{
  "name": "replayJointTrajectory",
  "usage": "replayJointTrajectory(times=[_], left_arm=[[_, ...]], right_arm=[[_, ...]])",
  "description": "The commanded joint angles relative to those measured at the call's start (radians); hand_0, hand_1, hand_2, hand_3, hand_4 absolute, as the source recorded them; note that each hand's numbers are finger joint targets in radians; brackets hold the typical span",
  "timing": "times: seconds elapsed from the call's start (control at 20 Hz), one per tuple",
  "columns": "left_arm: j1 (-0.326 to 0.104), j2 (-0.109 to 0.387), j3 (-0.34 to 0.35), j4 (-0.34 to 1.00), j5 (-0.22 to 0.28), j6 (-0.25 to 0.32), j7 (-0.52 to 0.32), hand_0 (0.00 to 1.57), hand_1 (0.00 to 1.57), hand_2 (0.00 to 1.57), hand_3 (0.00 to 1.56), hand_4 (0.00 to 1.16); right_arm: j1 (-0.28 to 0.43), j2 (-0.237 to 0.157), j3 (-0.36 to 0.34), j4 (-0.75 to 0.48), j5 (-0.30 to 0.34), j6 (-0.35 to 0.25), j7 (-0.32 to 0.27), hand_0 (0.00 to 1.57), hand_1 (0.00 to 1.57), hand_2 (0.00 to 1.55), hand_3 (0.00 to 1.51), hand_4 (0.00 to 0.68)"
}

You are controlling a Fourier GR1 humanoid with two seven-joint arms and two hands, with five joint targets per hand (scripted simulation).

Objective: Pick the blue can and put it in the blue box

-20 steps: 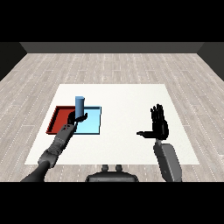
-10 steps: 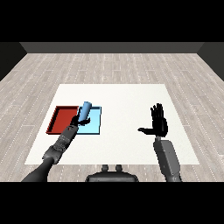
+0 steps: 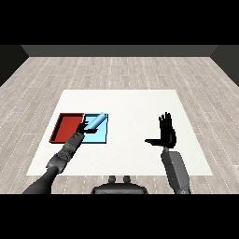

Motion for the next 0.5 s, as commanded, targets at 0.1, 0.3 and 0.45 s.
replayJointTrajectory(times=[0.1, 0.3, 0.45], left_arm=[[0.072, -0.009, 0.029, 0.018, 0.009, 0.107, -0.031, 0.00, 0.00, 0.00, 0.00, 0.00], [0.072, -0.035, 0.132, -0.125, 0.101, 0.338, -0.213, 0.00, 0.00, 0.00, 0.00, 0.00], [0.088, -0.035, 0.169, -0.249, 0.132, 0.330, -0.372, 0.00, 0.00, 0.00, 0.00, 0.00]], right_arm=[[0.053, 0.013, 0.014, -0.035, 0.001, 0.026, -0.008, 0.00, 0.00, 0.00, 0.00, 0.000], [0.031, -0.002, -0.024, -0.054, -0.037, 0.021, 0.022, 0.00, 0.00, 0.00, 0.00, 0.000], [0.016, -0.027, -0.029, -0.083, -0.046, 0.034, 0.053, 0.00, 0.00, 0.00, 0.00, 0.000]])
